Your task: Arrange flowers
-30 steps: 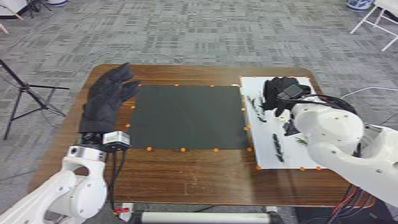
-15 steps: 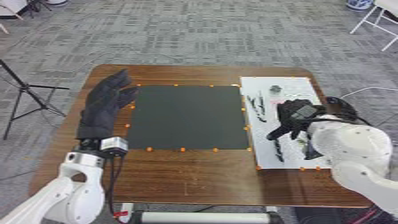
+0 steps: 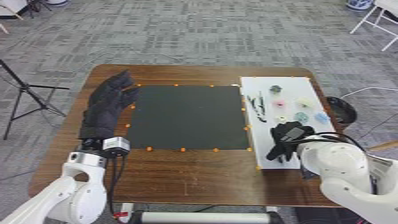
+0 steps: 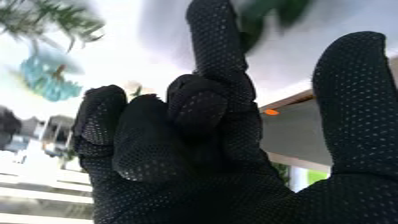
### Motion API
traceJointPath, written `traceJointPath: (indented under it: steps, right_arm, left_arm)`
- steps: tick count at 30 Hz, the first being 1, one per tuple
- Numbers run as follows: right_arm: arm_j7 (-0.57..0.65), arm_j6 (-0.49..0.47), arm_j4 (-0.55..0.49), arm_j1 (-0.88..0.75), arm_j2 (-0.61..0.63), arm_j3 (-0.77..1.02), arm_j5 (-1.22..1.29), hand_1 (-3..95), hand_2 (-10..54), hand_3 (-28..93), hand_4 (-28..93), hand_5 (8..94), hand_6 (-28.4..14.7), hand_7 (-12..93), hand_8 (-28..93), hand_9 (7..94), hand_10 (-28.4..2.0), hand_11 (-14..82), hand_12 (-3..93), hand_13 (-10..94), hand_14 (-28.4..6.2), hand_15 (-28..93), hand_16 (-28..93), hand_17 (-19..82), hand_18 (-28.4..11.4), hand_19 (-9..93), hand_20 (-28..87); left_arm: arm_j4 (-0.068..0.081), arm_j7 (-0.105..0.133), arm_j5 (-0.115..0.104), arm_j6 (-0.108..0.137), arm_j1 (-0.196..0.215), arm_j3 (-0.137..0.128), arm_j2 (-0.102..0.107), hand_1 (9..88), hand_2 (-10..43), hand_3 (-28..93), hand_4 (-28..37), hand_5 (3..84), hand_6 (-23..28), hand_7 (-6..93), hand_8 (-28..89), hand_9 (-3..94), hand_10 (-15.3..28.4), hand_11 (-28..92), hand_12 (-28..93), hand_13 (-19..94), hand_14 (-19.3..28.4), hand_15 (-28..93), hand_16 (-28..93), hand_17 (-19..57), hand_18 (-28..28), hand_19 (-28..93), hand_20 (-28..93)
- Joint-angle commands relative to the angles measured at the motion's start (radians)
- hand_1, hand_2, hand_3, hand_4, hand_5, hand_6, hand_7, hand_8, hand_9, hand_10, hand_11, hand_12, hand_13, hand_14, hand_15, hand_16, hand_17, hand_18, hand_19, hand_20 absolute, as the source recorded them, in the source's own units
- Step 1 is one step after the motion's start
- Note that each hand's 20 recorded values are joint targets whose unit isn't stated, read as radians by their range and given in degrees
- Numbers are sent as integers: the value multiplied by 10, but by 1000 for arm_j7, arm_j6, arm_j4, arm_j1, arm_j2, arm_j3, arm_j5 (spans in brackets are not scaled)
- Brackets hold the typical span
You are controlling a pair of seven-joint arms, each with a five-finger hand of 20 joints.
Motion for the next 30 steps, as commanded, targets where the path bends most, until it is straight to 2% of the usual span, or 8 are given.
traceJointPath:
  steps: [1, 6, 9, 14, 19, 21, 24, 30]
  right_arm:
    - [21, -17, 22, -14, -4, -23, -1, 214, -95, 733, -283, 788, -2, 337, -111, 758, -109, 617, 537, 760, -94, 813, 401, 369, -212, 879, 365]
    - [14, -31, 8, -58, -28, 3, 17, 301, -95, 766, -279, 778, 1, 342, -95, 754, -105, 617, 540, 759, -89, 810, 403, 370, -209, 876, 364]
    - [1, -14, 0, -76, -42, 6, 22, 384, -95, 732, -281, 771, -2, 330, 91, 758, -97, 620, 541, 762, -84, 810, 403, 374, -205, 874, 364]
    - [7, 19, 2, -90, -72, -20, 7, 442, -95, 675, -282, 787, 5, 333, 96, 777, -92, 630, 555, 771, -81, 823, 412, 380, -205, 876, 370]
    - [-10, 49, 14, -119, -80, -14, -1, 512, -95, 716, -280, 818, 13, 334, 92, 820, -80, 632, 579, 790, -80, 839, 425, 398, -205, 886, 380]
    - [-22, 68, 17, -135, -73, 1, 4, 508, -95, 755, -281, 821, 7, 343, 114, 819, -79, 635, 594, 794, -81, 842, 432, 399, -206, 888, 383]
    - [-21, 196, 23, -132, -53, -22, -8, 470, -95, 817, -229, 798, 7, 371, 201, 805, -75, 651, 621, 795, -76, 849, 440, 400, -206, 887, 389]
    - [-8, 228, 18, -153, -67, 93, 69, 371, -44, 851, -87, 718, 12, 483, 332, 788, -75, 687, 658, 797, -67, 867, 425, 410, -204, 896, 390]
  left_arm:
    - [-4, 2, -6, 2, 11, -5, -7, 343, -65, 680, -196, 310, 17, 284, -124, 248, 110, 328, 195, 240, 135, 406, 37, -67, 197, 428, 167]
    - [-7, 2, -6, -1, 18, -7, -9, 344, -66, 679, -198, 310, 17, 283, -124, 248, 112, 327, 195, 240, 136, 406, 37, -68, 197, 428, 167]
    - [-8, 4, -7, 0, 21, -9, -10, 345, -65, 679, -198, 310, 17, 283, -124, 248, 112, 327, 195, 240, 136, 406, 37, -68, 197, 427, 167]
    - [-6, 3, -9, 2, 18, -7, -13, 344, -65, 680, -198, 310, 17, 282, -123, 249, 111, 326, 195, 240, 135, 405, 37, -68, 197, 427, 167]
    - [-8, 3, -10, 6, 24, -12, -15, 345, -63, 679, -198, 310, 17, 282, -123, 248, 112, 326, 195, 240, 136, 405, 38, -68, 197, 426, 167]
    - [-8, 1, -9, 6, 26, -16, -16, 345, -64, 679, -197, 310, 17, 282, -123, 249, 112, 326, 195, 241, 136, 406, 38, -68, 197, 426, 167]
    - [-7, 1, -11, 6, 23, -18, -15, 344, -64, 679, -196, 310, 17, 282, -123, 249, 111, 325, 195, 241, 135, 406, 38, -69, 197, 426, 167]
    - [-5, 3, -12, 8, 17, -20, -12, 344, -64, 679, -197, 310, 17, 282, -123, 249, 111, 326, 195, 241, 135, 405, 38, -68, 197, 426, 168]
